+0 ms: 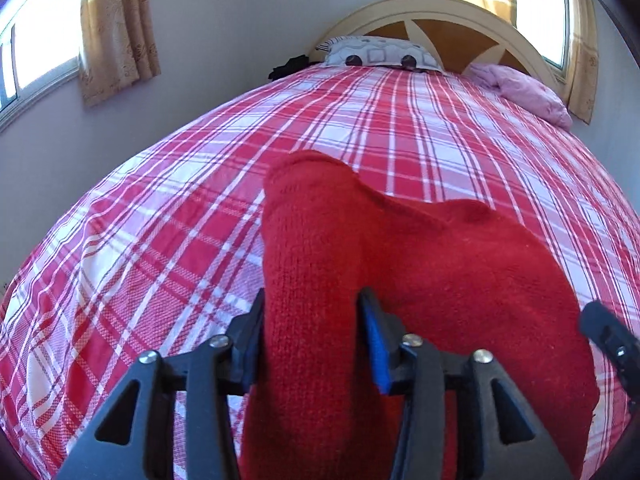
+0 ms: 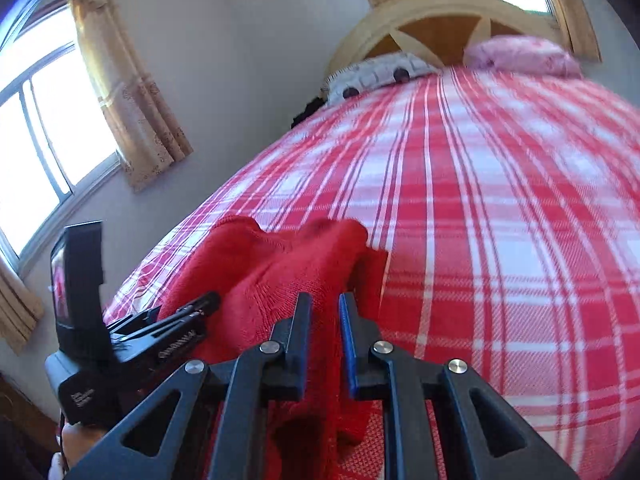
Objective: Fold small clothes
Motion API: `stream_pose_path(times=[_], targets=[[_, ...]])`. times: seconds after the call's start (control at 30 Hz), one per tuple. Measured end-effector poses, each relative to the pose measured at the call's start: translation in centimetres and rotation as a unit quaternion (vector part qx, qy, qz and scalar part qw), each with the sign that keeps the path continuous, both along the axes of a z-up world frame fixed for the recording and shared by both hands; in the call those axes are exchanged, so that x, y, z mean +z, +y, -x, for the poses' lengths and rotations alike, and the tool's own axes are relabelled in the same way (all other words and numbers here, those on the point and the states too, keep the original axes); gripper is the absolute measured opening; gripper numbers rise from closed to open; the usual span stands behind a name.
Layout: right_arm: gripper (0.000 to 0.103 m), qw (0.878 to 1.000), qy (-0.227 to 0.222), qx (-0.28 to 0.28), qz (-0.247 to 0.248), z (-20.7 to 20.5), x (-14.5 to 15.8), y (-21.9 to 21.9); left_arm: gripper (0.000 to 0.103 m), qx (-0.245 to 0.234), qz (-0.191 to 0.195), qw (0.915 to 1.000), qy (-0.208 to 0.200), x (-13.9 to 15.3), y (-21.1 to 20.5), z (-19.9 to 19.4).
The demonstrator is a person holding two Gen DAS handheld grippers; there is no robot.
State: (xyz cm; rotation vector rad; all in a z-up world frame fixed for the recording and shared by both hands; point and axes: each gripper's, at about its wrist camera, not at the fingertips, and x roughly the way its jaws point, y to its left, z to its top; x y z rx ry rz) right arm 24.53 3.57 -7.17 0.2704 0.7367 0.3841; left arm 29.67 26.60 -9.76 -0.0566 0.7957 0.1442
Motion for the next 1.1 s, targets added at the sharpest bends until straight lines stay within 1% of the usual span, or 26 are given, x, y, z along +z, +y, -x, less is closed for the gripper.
stream_pose_path(times=[0.1, 0.17, 0.2, 0.27, 0.3, 0.4, 0.43, 0.5, 0.53, 0.6, 0.63, 0.7, 0.73, 0.77, 0.8, 0.83, 0.93, 1.0, 1.07, 1.1], targets=[[0.015, 1.000, -0.001, 0.015, 0.001, 0.4, -0.4, 0.8, 0.061, 0.014, 0.000, 0.9999, -0.002, 0.5, 0.6, 0.5], [0.015, 1.000, -0.006, 0.021, 0.012, 1.0, -0.5, 1.4, 0.082, 0.037, 0.018, 0.9992, -0.002, 0.7, 1.9, 1.2], [0.015, 1.000, -0.009, 0.023, 0.012, 1.2, -0.6, 1.5, 0.086, 0.053, 0.029, 0.9982, -0.003, 0.7, 2.9, 1.7], [0.015, 0.999, -0.019, 0.030, 0.020, 1.9, -0.5, 1.8, 0.086, 0.063, 0.048, 0.9968, -0.010, 0.8, 3.8, 2.7], [0.015, 0.999, -0.023, 0.033, 0.026, 2.1, -0.5, 2.0, 0.086, 0.062, 0.048, 0.9969, -0.010, 0.9, 3.8, 3.2], [0.015, 0.997, -0.032, 0.035, 0.053, 2.7, -0.5, 2.4, 0.086, 0.057, 0.026, 0.9980, -0.009, 0.9, 3.0, 4.2], [0.015, 0.995, -0.048, 0.015, 0.084, 3.3, -0.1, 2.5, 0.086, 0.055, 0.019, 0.9983, -0.012, 1.0, 2.6, 4.5], [0.015, 0.990, -0.075, -0.010, 0.119, 4.1, 0.7, 2.6, 0.086, 0.053, 0.011, 0.9985, -0.010, 0.7, 2.3, 4.5], [0.015, 0.989, -0.087, -0.006, 0.118, 4.6, 1.2, 2.6, 0.086, 0.052, 0.007, 0.9986, -0.004, 0.4, 2.0, 4.4], [0.015, 0.989, -0.096, 0.012, 0.113, 5.1, 1.7, 3.1, 0.086, 0.052, 0.007, 0.9986, 0.000, 0.1, 1.7, 4.3], [0.015, 0.988, -0.101, 0.029, 0.116, 5.4, 1.8, 3.7, 0.086, 0.053, 0.006, 0.9986, -0.001, 0.2, 1.6, 4.4], [0.015, 0.988, -0.092, 0.051, 0.117, 5.3, 1.2, 4.4, 0.086, 0.053, 0.001, 0.9986, 0.000, 0.2, 1.4, 4.5], [0.015, 0.989, -0.069, 0.063, 0.116, 4.8, 0.3, 4.7, 0.086, 0.053, -0.002, 0.9986, 0.000, 0.2, 1.4, 4.6], [0.015, 0.990, -0.040, 0.062, 0.120, 4.3, -0.8, 4.8, 0.086, 0.053, -0.003, 0.9986, -0.001, 0.2, 1.3, 5.0], [0.015, 0.990, -0.025, 0.058, 0.124, 4.1, -1.6, 4.8, 0.086, 0.052, -0.003, 0.9987, -0.001, 0.2, 1.3, 5.2], [0.016, 0.992, -0.015, 0.057, 0.115, 3.9, -2.1, 4.5, 0.086, 0.049, -0.003, 0.9988, -0.001, 0.2, 1.2, 5.4], [0.016, 0.993, 0.000, 0.059, 0.101, 3.6, -1.8, 3.9, 0.086, 0.047, -0.010, 0.9988, 0.002, -0.1, 0.8, 6.0], [0.017, 0.994, 0.005, 0.054, 0.095, 4.4, -1.3, 3.5, 0.086, 0.046, -0.016, 0.9988, 0.002, 0.0, 0.5, 6.5], [0.021, 0.996, 0.002, 0.046, 0.073, 5.5, -0.6, 2.7, 0.086, 0.041, -0.025, 0.9988, -0.004, 0.4, 0.2, 7.2], [0.030, 0.998, -0.001, 0.041, 0.057, 6.6, -0.3, 1.9, 0.086, 0.039, -0.030, 0.9988, -0.005, 0.6, 0.0, 7.7]])
